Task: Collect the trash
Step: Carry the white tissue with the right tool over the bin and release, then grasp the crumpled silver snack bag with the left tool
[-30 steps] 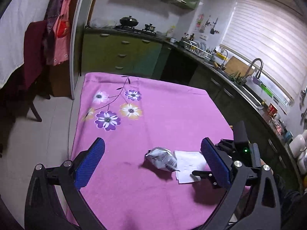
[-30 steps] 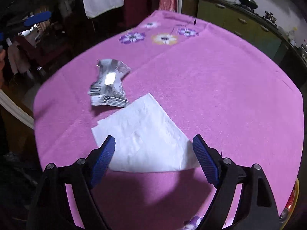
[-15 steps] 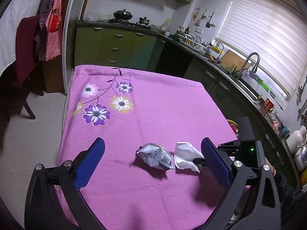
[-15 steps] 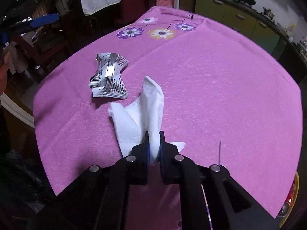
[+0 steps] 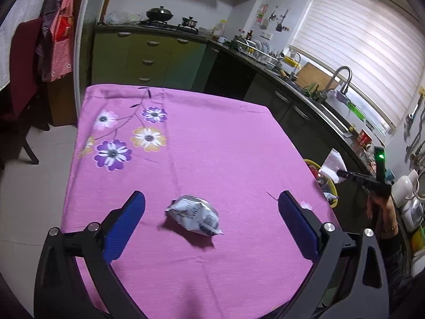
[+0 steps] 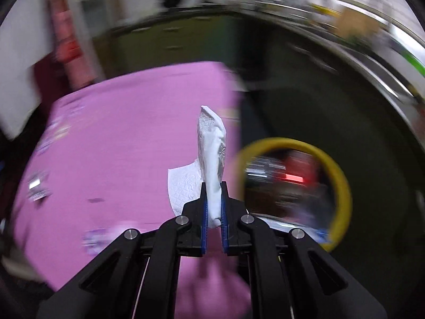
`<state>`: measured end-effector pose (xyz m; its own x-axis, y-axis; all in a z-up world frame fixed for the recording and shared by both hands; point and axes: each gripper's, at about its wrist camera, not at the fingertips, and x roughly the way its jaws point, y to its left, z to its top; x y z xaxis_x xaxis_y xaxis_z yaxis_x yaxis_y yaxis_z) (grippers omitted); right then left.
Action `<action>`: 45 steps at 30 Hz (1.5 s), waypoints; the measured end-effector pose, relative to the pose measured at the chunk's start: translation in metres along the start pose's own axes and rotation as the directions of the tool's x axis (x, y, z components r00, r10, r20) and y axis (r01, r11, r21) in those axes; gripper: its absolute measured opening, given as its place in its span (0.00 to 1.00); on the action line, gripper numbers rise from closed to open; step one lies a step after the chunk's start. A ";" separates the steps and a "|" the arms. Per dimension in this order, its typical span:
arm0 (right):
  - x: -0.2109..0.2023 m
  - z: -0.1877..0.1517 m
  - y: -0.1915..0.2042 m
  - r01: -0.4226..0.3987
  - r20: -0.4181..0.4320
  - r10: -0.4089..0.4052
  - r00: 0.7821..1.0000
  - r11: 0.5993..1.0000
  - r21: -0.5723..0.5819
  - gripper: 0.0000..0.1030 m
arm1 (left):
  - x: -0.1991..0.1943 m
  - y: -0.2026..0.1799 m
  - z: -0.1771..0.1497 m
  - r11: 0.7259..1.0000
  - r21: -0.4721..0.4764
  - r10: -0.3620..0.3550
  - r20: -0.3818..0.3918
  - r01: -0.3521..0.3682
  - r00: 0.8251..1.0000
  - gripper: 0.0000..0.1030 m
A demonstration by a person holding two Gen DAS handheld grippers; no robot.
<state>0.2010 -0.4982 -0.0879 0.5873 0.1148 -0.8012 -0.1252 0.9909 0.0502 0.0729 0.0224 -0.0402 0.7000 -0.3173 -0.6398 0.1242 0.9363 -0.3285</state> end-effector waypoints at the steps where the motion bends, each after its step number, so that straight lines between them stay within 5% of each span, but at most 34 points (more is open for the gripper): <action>1: 0.006 0.000 -0.016 0.045 -0.012 -0.045 0.999 0.999 0.021 0.08 | 0.002 -0.004 0.000 1.000 0.008 -0.003 -0.005 0.003 1.000 0.93; 7: 0.053 -0.010 -0.068 0.129 -0.097 -0.119 0.988 0.986 0.106 0.11 | 0.006 -0.018 0.001 0.999 0.038 -0.003 -0.019 0.004 1.000 0.93; 9: 0.059 -0.013 -0.073 0.136 -0.090 -0.126 0.988 0.983 0.122 0.23 | 0.006 -0.021 0.002 0.999 0.044 -0.001 -0.020 0.002 1.000 0.93; 10: 0.060 -0.013 -0.075 0.136 -0.083 -0.126 0.989 0.982 0.132 0.41 | 0.006 -0.021 0.002 0.999 0.045 0.001 -0.021 0.000 1.000 0.93; 11: 0.057 -0.013 -0.077 0.142 -0.072 -0.133 0.988 0.980 0.141 0.48 | 0.006 -0.022 0.002 0.999 0.047 0.004 -0.022 -0.003 1.000 0.93; 16: 0.019 -0.019 -0.073 0.181 0.024 -0.187 0.982 0.972 0.149 0.54 | 0.011 -0.024 0.003 0.999 0.044 0.004 -0.038 -0.003 0.999 0.93; 22: -0.014 -0.024 -0.055 0.102 0.080 -0.114 0.990 0.984 0.143 0.58 | 0.027 -0.022 -0.003 0.998 0.050 0.030 -0.087 -0.026 0.996 0.93; 27: -0.020 -0.026 -0.032 -0.001 0.087 -0.009 0.996 0.994 0.111 0.59 | 0.045 -0.024 -0.011 0.982 0.189 0.036 -0.130 -0.011 0.991 0.93; 35: -0.007 -0.024 -0.001 -0.048 0.063 0.044 0.997 0.997 0.063 0.60 | 0.089 -0.006 -0.017 0.968 0.246 0.012 -0.220 0.043 0.975 0.93; 45: 0.016 -0.021 0.017 -0.093 0.018 0.092 0.996 0.995 0.039 0.60 | 0.115 0.001 -0.018 0.946 0.324 0.059 -0.243 0.024 0.968 0.93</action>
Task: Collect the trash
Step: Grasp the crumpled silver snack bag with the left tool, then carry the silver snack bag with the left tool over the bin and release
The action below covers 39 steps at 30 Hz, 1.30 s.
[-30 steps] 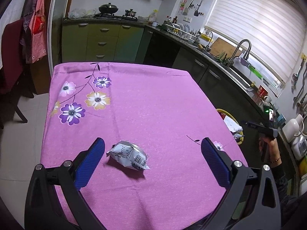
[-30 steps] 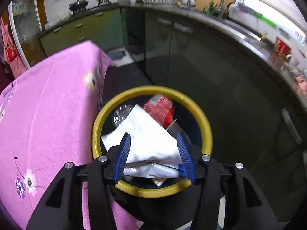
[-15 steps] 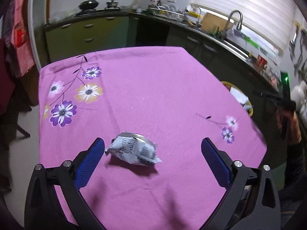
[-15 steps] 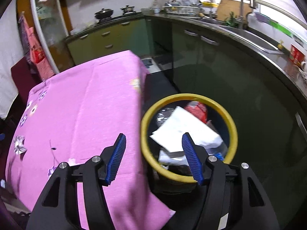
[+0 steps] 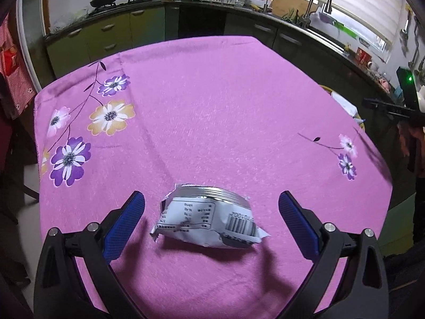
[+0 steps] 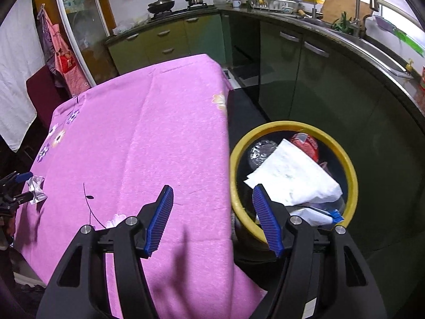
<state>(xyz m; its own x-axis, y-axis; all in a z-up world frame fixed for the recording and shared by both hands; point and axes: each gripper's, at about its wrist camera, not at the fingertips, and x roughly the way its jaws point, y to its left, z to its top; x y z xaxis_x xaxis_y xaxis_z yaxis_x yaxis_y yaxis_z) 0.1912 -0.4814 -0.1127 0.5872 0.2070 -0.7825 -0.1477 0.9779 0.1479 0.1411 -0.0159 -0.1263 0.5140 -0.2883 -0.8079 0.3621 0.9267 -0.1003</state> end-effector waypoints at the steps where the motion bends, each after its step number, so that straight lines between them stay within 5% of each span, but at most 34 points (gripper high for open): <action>1: 0.002 0.000 0.002 -0.003 -0.005 0.003 1.000 1.000 -0.002 0.60 | 0.003 0.001 0.000 1.000 0.006 0.008 -0.007 -0.008 1.000 0.93; 11: 0.011 0.000 0.009 -0.026 -0.031 0.026 0.999 1.000 -0.012 0.61 | 0.013 0.000 -0.006 0.999 0.039 0.023 -0.057 -0.021 0.998 0.90; 14: 0.011 -0.001 0.009 -0.030 -0.032 0.030 0.999 0.999 -0.012 0.61 | 0.016 0.002 -0.007 1.000 0.029 0.012 -0.069 -0.010 0.998 0.78; 22: 0.012 -0.004 0.009 -0.033 -0.039 0.033 0.999 0.999 -0.008 0.61 | 0.014 0.003 -0.007 1.000 0.015 -0.015 -0.053 0.016 0.999 0.66; 39: 0.004 -0.007 0.010 -0.042 -0.022 0.042 0.999 0.999 -0.006 0.61 | -0.011 -0.026 0.020 0.995 0.078 -0.062 0.038 0.059 0.997 0.66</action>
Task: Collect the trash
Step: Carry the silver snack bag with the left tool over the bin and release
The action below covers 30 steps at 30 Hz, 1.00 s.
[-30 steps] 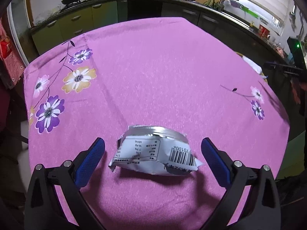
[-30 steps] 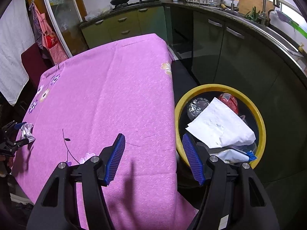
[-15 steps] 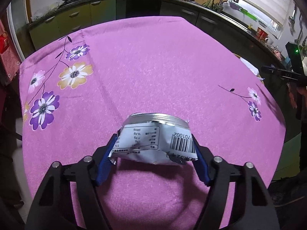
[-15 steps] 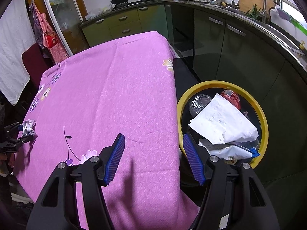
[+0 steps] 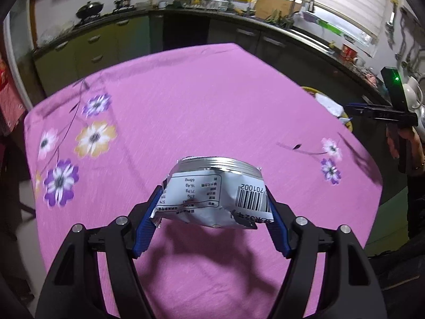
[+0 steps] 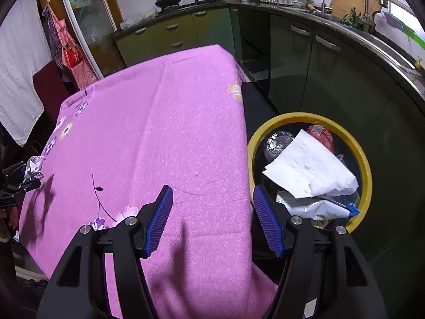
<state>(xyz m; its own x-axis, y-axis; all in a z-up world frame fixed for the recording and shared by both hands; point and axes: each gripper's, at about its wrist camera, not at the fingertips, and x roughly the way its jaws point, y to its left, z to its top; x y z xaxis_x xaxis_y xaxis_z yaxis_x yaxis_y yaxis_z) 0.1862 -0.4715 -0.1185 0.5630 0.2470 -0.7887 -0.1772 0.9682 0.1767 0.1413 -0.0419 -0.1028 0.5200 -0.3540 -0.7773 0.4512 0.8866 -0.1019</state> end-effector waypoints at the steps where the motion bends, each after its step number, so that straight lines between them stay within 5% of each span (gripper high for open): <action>1: -0.004 0.000 -0.001 0.002 0.006 -0.002 1.000 1.000 0.003 0.61 | 0.000 -0.003 0.004 1.000 0.008 -0.008 0.002 0.008 1.000 0.66; 9: -0.046 -0.015 -0.033 0.077 0.064 -0.082 0.995 0.994 0.079 0.61 | 0.018 -0.057 0.066 0.978 0.142 -0.149 -0.016 0.150 0.989 0.66; 18: -0.090 -0.057 -0.106 0.160 0.085 -0.187 0.979 0.954 0.255 0.61 | 0.079 -0.179 0.158 0.864 0.355 -0.344 -0.102 0.357 0.933 0.66; 23: -0.096 -0.078 -0.141 0.167 0.076 -0.202 0.976 0.929 0.330 0.61 | 0.133 -0.240 0.197 0.812 0.359 -0.421 -0.183 0.459 0.888 0.66; 30: -0.086 -0.099 -0.176 0.156 0.050 -0.190 0.980 0.905 0.395 0.61 | 0.214 -0.303 0.224 0.776 0.381 -0.422 -0.278 0.502 0.863 0.67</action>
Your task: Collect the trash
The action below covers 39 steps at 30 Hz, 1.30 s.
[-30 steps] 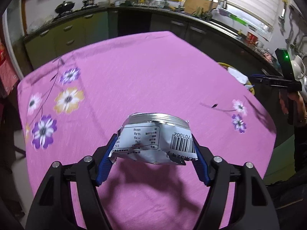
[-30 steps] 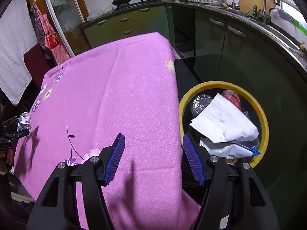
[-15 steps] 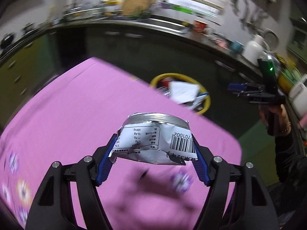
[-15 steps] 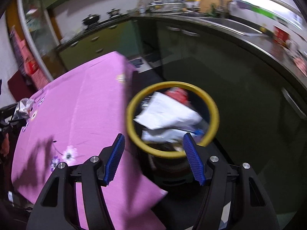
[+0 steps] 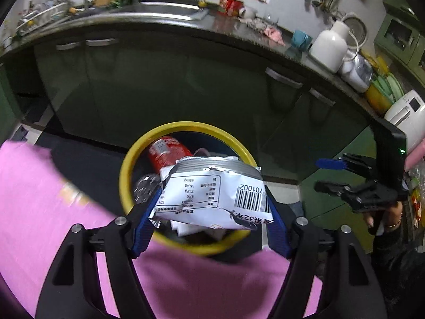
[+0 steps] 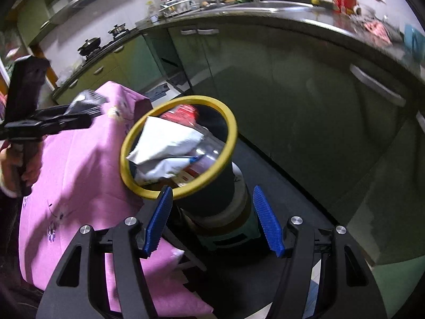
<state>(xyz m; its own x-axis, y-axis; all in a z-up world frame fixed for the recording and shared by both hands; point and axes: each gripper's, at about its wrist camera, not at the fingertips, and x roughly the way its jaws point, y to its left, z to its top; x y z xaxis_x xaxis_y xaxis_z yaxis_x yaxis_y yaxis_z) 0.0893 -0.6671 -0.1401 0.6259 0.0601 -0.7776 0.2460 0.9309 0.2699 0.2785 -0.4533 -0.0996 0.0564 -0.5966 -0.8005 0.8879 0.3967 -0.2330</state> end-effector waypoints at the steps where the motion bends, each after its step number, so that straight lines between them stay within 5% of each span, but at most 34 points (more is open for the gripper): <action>1: 0.002 -0.001 -0.005 0.000 -0.002 0.000 1.000 1.000 0.009 0.61 | 0.009 -0.001 0.004 1.000 0.011 0.002 -0.014 -0.002 1.000 0.67; 13: 0.019 -0.001 -0.017 -0.015 -0.023 0.016 1.000 0.999 0.045 0.61 | 0.076 0.004 0.027 0.999 0.042 0.031 -0.127 -0.026 0.991 0.74; 22: 0.016 -0.003 -0.014 -0.014 -0.024 0.015 1.000 0.999 0.046 0.61 | 0.074 0.011 0.036 1.000 0.021 0.021 -0.102 -0.019 0.995 0.84; 39: 0.021 -0.005 -0.010 -0.036 -0.033 0.038 0.999 0.999 0.040 0.61 | 0.074 0.016 0.029 1.000 0.000 0.009 -0.124 -0.009 0.992 0.84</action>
<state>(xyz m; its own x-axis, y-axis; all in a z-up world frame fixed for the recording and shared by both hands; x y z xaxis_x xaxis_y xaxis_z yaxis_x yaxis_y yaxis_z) 0.0961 -0.6738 -0.1617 0.6102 0.1067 -0.7850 0.2527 0.9129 0.3205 0.3101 -0.5111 -0.1465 0.0070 -0.5020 -0.8649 0.8874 0.4017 -0.2260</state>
